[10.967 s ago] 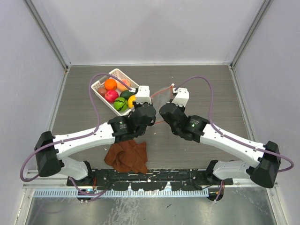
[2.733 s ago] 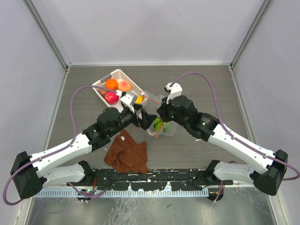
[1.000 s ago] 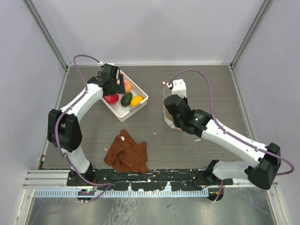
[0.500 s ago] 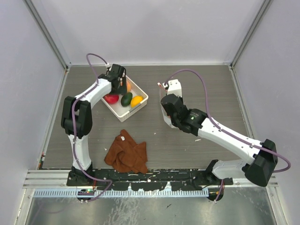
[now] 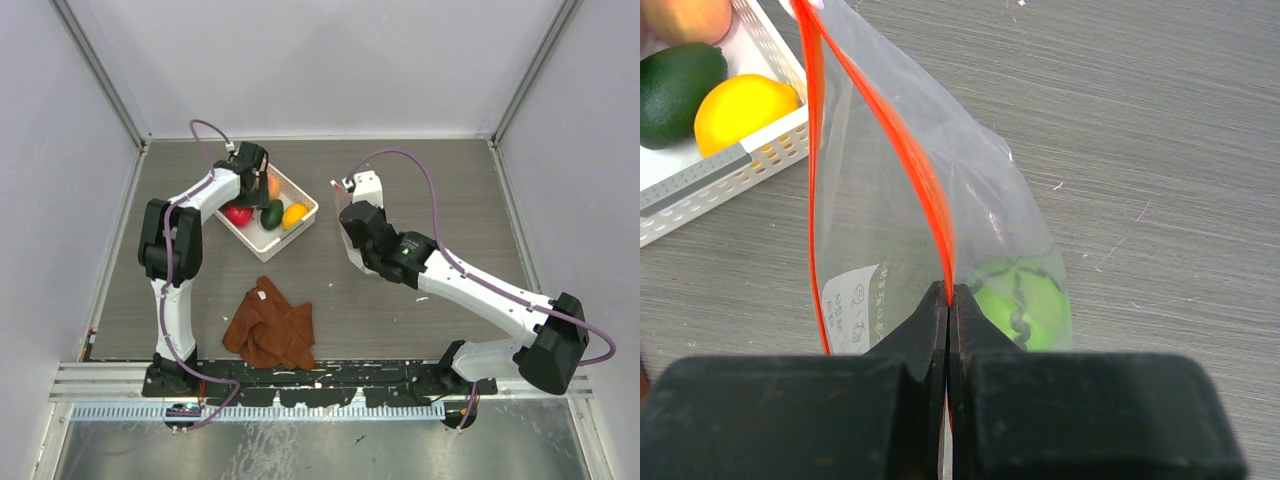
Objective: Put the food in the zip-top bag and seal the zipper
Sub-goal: Pick up the fake fruit from the bin.
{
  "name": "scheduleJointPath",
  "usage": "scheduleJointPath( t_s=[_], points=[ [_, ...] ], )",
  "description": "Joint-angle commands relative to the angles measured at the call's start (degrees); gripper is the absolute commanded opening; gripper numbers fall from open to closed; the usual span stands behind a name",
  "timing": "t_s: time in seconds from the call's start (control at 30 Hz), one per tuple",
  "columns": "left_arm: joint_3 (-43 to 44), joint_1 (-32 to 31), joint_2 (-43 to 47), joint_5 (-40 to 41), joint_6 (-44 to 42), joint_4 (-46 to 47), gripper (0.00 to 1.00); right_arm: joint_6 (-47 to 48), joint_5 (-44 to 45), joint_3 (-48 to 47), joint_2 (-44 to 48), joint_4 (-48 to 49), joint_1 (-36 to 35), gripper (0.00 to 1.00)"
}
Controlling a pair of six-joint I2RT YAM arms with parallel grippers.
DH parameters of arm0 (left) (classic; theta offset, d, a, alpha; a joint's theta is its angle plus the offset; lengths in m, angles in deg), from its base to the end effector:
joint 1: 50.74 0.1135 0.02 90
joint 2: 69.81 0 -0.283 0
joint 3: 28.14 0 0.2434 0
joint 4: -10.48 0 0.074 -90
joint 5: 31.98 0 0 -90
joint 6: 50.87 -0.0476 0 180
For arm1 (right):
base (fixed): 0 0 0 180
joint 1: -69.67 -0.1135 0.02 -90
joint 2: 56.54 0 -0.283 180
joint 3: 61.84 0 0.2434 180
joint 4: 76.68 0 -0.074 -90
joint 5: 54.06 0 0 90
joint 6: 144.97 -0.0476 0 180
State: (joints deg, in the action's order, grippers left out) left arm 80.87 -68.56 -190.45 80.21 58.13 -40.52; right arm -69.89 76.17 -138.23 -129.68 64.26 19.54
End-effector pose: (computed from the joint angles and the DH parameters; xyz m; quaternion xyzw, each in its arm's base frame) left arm 0.4405 -0.1227 0.2031 -0.0553 0.9529 0.1041 0.2793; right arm 0.1969 0.1878 0.3336 -0.1035 0.8442 -0.0282 0.5252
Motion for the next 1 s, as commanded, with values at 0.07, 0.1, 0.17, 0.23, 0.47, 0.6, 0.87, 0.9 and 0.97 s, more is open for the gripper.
scheduleJointPath(
  t_s=[0.07,0.1,0.17,0.23,0.47,0.6,0.87,0.9,0.97],
  points=[
    [-0.8,0.1,4.35,-2.68,1.21,0.7,0.91,-0.29,0.02,-0.8,0.52,2.56,-0.14,0.0],
    [-1.24,0.11,5.17,-3.19,1.33,0.94,0.89,-0.29,0.03,-0.74,0.57,2.56,-0.14,0.0],
    [-2.37,0.11,6.55,-3.83,1.59,1.37,0.81,-0.37,-0.06,-0.75,0.76,2.57,-0.14,0.0],
    [-3.28,0.12,7.61,-4.2,1.86,1.61,0.76,-0.55,-0.21,-0.68,0.94,2.57,-0.14,0.0],
    [-5.41,0.09,10.5,-6.5,2.9,1.76,0.53,-0.95,-0.57,-0.72,1.55,2.39,-0.14,0.0],
    [-7.12,0.13,14.0,-7.27,3.22,2.84,0.44,-1.08,-0.67,-0.87,1.99,2.32,-0.14,0.0],
    [-14.23,0.04,24.77,-12.27,5.45,8.36,0.33,-1.93,-1.17,-1.15,2.22,2.3,-0.14,0.0],
    [-15.48,-0.04,26.27,-13.25,6.05,9.24,0.31,-2.06,-1.24,-1.2,2.22,2.3,-0.12,0.0],
    [-17.84,-0.13,29.22,-15.3,7.41,11.06,0.28,-2.4,-1.47,-1.27,2.12,2.3,-0.14,0.0]
  ],
)
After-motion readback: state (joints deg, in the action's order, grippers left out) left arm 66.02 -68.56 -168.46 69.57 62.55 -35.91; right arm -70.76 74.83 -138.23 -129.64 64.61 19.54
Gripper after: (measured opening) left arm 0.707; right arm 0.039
